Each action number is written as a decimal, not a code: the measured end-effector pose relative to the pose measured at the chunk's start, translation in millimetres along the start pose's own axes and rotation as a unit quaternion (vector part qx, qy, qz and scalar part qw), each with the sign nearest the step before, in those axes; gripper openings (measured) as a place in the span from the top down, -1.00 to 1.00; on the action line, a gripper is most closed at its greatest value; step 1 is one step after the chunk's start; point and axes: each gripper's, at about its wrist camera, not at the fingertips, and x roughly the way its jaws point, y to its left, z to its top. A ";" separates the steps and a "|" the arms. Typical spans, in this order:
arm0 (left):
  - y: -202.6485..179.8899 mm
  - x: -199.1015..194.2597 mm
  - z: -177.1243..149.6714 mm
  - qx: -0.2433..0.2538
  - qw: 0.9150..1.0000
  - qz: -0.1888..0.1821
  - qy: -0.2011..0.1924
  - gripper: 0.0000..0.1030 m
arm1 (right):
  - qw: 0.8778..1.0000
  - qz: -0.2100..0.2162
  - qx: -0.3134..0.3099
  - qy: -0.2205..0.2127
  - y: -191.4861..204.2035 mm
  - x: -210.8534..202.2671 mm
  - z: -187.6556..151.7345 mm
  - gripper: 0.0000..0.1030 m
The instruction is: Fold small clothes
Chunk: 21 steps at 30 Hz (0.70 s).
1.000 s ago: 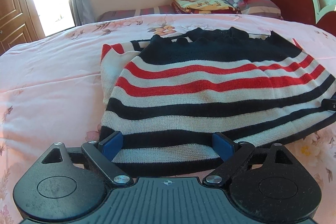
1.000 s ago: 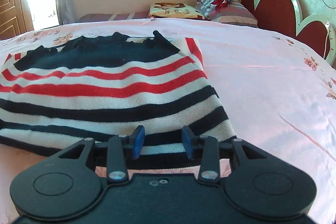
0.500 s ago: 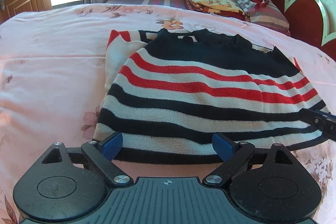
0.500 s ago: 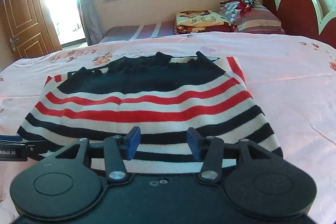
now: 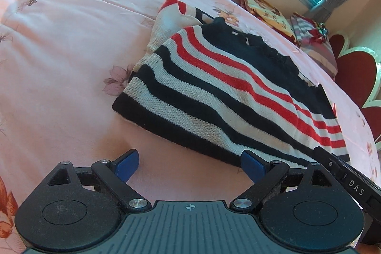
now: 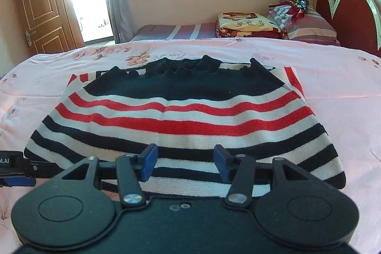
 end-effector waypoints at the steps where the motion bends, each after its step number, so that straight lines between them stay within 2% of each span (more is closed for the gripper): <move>1: 0.1 0.7 0.3 -0.005 1.000 -0.004 -0.001 -0.78 | 1.000 0.002 0.000 0.001 0.8 1.4 -0.4 0.00; 6: 8.4 5.0 1.3 -0.073 0.996 -0.055 -0.011 -0.78 | 1.000 0.010 0.006 0.008 1.0 7.8 -3.6 -0.03; 10: 17.8 13.1 0.6 -0.142 0.984 -0.107 -0.025 -0.77 | 1.000 0.011 0.002 0.007 1.7 12.7 -3.4 -0.03; 15: 22.2 35.8 14.9 -0.187 0.971 -0.132 -0.062 -0.75 | 1.000 0.013 0.003 0.003 2.1 20.0 1.2 -0.03; 16: 21.4 40.6 18.4 -0.191 0.970 -0.133 -0.068 -0.49 | 1.000 0.012 0.002 0.001 3.0 22.4 3.0 -0.03; 18: 24.2 51.6 25.7 -0.201 0.968 -0.130 -0.072 -0.20 | 1.000 0.009 -0.003 -0.004 5.9 27.5 8.0 -0.03; 19: 26.1 55.3 27.7 -0.211 0.965 -0.136 -0.078 -0.16 | 1.000 0.008 -0.006 -0.007 7.5 29.9 10.8 -0.03; 21: 24.8 60.7 31.3 -0.211 0.965 -0.134 -0.085 -0.06 | 1.000 0.002 -0.012 -0.013 10.6 35.7 16.8 -0.03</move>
